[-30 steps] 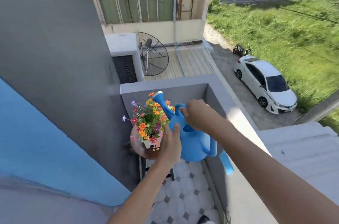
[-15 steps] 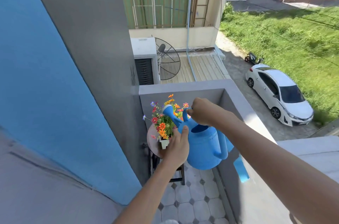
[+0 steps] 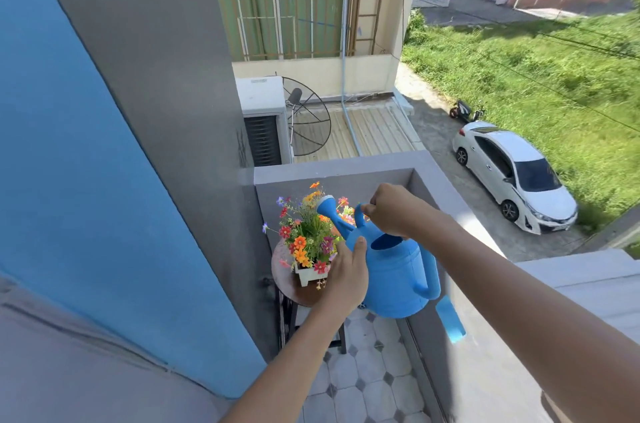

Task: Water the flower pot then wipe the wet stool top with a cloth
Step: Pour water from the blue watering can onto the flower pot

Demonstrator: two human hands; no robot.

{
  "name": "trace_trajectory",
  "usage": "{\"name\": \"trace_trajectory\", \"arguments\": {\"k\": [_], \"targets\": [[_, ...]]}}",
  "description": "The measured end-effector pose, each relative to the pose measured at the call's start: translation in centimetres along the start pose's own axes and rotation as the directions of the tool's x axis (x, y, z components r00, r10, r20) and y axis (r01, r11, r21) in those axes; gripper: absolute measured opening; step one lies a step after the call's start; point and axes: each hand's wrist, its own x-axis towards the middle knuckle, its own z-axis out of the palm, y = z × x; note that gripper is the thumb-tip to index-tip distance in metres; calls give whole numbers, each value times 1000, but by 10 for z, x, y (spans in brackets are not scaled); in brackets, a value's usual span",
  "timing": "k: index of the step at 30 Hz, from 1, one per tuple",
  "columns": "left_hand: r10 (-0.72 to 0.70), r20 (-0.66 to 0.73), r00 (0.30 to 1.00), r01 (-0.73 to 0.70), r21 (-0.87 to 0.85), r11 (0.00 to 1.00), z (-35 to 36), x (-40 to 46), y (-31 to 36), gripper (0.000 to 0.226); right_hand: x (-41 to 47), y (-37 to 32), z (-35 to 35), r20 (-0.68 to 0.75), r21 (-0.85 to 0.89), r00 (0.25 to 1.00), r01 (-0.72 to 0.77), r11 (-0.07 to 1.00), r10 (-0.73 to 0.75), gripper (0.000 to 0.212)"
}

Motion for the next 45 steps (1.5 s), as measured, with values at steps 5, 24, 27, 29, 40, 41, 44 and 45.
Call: {"name": "trace_trajectory", "arguments": {"k": [5, 24, 27, 29, 40, 41, 44, 45], "targets": [[14, 58, 998, -15, 19, 1000, 21, 4, 8, 54, -8, 20, -12, -33, -9, 998, -50, 999, 50, 33], [15, 90, 996, -16, 6, 1000, 28, 6, 9, 57, -11, 26, -17, -20, -5, 997, -80, 997, 80, 28], [2, 50, 999, 0, -30, 1000, 17, 7, 5, 52, -12, 14, -13, -10, 35, 997, -71, 997, 71, 29], [-6, 26, 1000, 7, -38, 999, 11, 7, 2, 53, -9, 10, -10, 4, 57, 998, -61, 996, 61, 32], [-60, -77, 995, 53, -94, 994, -9, -1, -3, 54, 2, -12, 4, 25, 42, 999, 34, 999, -35, 36], [-62, -90, 994, 54, -89, 995, -9, -4, -5, 51, 2, -13, 6, 37, 36, 998, 40, 999, -42, 36], [-71, -123, 990, 63, -64, 996, -8, -13, -12, 47, -4, -16, 10, 59, 26, 996, 69, 997, -71, 35], [-73, -127, 989, 66, -62, 996, -7, -17, -12, 48, -7, -16, 11, 69, 29, 995, 76, 997, -78, 35]]}}
